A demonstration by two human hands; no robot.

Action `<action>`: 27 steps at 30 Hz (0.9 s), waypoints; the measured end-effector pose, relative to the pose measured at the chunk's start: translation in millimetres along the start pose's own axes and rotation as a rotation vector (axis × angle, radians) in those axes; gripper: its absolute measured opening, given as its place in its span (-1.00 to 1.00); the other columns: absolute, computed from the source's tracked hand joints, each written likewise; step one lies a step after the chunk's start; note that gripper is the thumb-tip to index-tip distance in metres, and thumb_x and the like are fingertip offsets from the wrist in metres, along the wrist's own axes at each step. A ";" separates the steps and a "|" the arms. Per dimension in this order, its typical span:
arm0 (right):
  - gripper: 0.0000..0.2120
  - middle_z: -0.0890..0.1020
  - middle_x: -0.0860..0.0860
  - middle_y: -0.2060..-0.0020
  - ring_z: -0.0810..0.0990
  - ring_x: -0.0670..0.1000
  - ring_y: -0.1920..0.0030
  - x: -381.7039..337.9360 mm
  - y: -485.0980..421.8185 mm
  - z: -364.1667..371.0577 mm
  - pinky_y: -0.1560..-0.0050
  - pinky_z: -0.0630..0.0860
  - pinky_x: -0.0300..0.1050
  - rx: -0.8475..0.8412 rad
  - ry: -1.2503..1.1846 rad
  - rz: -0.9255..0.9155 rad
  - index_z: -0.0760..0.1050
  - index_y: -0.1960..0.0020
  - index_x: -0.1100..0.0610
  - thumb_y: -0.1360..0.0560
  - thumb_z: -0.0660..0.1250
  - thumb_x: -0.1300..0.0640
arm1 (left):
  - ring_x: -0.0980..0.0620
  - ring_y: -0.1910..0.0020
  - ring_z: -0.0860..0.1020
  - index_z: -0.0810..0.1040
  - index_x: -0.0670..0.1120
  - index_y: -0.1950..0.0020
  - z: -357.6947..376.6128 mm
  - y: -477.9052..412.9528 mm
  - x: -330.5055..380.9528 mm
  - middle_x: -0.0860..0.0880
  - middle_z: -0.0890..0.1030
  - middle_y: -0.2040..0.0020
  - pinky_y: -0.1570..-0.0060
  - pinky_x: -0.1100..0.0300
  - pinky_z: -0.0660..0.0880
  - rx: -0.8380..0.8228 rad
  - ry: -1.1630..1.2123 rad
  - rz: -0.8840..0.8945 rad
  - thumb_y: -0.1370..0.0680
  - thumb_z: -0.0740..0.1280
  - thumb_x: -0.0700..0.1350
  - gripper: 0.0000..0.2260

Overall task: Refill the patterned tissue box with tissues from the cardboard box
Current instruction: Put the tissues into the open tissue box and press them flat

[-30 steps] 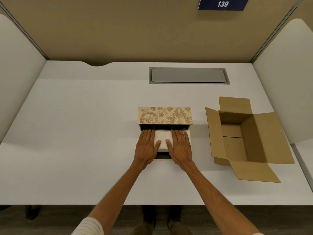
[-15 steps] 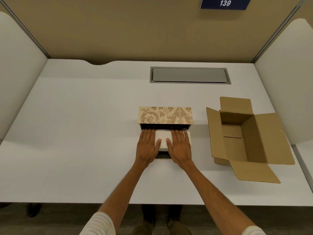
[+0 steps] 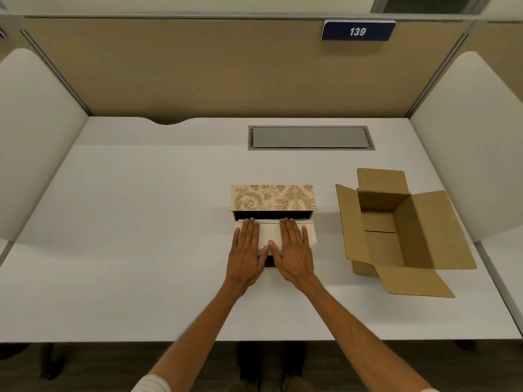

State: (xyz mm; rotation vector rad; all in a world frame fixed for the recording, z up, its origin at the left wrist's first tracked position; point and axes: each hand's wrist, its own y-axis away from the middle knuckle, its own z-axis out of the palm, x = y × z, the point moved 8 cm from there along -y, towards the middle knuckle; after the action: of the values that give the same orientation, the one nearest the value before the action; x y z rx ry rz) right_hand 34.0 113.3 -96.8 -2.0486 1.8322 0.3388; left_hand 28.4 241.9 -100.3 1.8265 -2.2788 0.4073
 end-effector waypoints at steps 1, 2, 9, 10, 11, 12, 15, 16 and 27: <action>-0.37 0.22 0.11 -0.53 0.14 0.04 -0.55 1.3 3.3 1.6 -0.56 0.00 0.14 -0.012 0.006 -0.014 0.12 -0.54 0.21 -0.60 0.08 -0.15 | -0.08 -0.59 0.08 0.15 -0.23 -0.56 3.3 3.5 0.8 -0.16 0.14 -0.59 -0.57 -0.04 0.07 -0.016 -0.003 0.020 -0.64 0.04 0.09 -0.42; -0.34 0.20 0.11 -0.54 0.11 0.03 -0.56 3.5 6.4 3.2 -0.56 -0.01 0.15 -0.028 0.022 -0.029 0.11 -0.55 0.20 -0.60 0.06 -0.18 | -0.08 -0.59 0.09 0.16 -0.23 -0.56 6.1 7.0 0.4 -0.17 0.15 -0.58 -0.57 -0.06 0.09 -0.031 -0.011 0.039 -0.64 0.05 0.11 -0.41; -0.25 0.10 0.09 -0.56 0.01 0.02 -0.57 17.5 10.8 8.5 -0.57 -0.06 0.15 -0.120 0.128 -0.100 0.03 -0.56 0.17 -0.56 0.09 -0.27 | -0.13 -0.58 0.13 0.15 -0.25 -0.56 10.4 7.1 -15.1 -0.19 0.16 -0.58 -0.57 -0.06 0.08 -0.066 -0.074 0.040 -0.65 0.12 0.03 -0.44; -0.26 0.10 0.09 -0.56 0.00 0.03 -0.57 18.0 9.8 8.8 -0.57 -0.07 0.15 -0.126 0.133 -0.105 0.03 -0.56 0.17 -0.56 0.09 -0.26 | -0.13 -0.58 0.11 0.13 -0.24 -0.56 10.7 5.7 -16.8 -0.19 0.14 -0.58 -0.57 -0.06 0.06 -0.076 -0.076 0.028 -0.66 0.09 0.03 -0.45; -0.27 0.09 0.09 -0.56 0.00 0.03 -0.57 18.1 8.5 8.8 -0.57 -0.08 0.15 -0.129 0.138 -0.106 0.03 -0.56 0.16 -0.57 0.08 -0.25 | -0.13 -0.58 0.10 0.12 -0.24 -0.57 10.6 4.6 -17.7 -0.19 0.14 -0.58 -0.57 -0.06 0.05 -0.080 -0.079 0.022 -0.66 0.07 0.02 -0.46; -0.28 0.09 0.09 -0.56 0.00 0.03 -0.57 18.1 6.9 8.5 -0.57 -0.09 0.15 -0.131 0.139 -0.105 0.03 -0.57 0.16 -0.57 0.09 -0.24 | -0.14 -0.58 0.09 0.12 -0.25 -0.57 10.5 4.5 -18.2 -0.20 0.14 -0.58 -0.57 -0.07 0.05 -0.079 -0.079 0.019 -0.66 0.08 0.02 -0.46; -0.29 0.06 0.10 -0.57 -0.02 0.04 -0.57 17.6 3.6 9.4 -0.57 -0.10 0.15 -0.147 0.129 -0.096 0.01 -0.57 0.14 -0.58 0.10 -0.21 | -0.16 -0.59 0.07 0.10 -0.27 -0.56 9.9 6.3 -18.0 -0.22 0.11 -0.58 -0.57 -0.04 0.03 -0.065 -0.060 0.010 -0.67 0.11 -0.01 -0.46; -0.29 0.05 0.10 -0.57 -0.04 0.04 -0.58 17.6 3.5 9.9 -0.57 -0.12 0.15 -0.156 0.130 -0.097 -0.01 -0.57 0.14 -0.58 0.10 -0.21 | -0.15 -0.59 0.05 0.09 -0.27 -0.56 9.9 6.7 -18.1 -0.22 0.10 -0.58 -0.57 -0.03 0.02 -0.060 -0.044 0.005 -0.67 0.11 -0.01 -0.45; -0.56 0.50 0.06 -0.31 0.40 0.03 -0.35 27.4 -7.2 -46.3 -0.39 0.36 0.01 0.204 -0.114 -0.025 0.41 -0.33 0.11 -0.58 0.20 -0.14 | -0.09 -0.43 0.40 0.38 -0.14 -0.43 -28.8 1.9 -28.4 -0.10 0.47 -0.41 -0.49 -0.01 0.27 0.157 0.137 -0.026 -0.61 0.21 0.11 -0.52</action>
State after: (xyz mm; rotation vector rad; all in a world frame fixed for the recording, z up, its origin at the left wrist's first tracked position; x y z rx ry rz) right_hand 41.4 69.5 -65.6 -1.8730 1.6978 0.2453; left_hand 32.2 278.0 -82.4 1.8347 -2.1838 0.7025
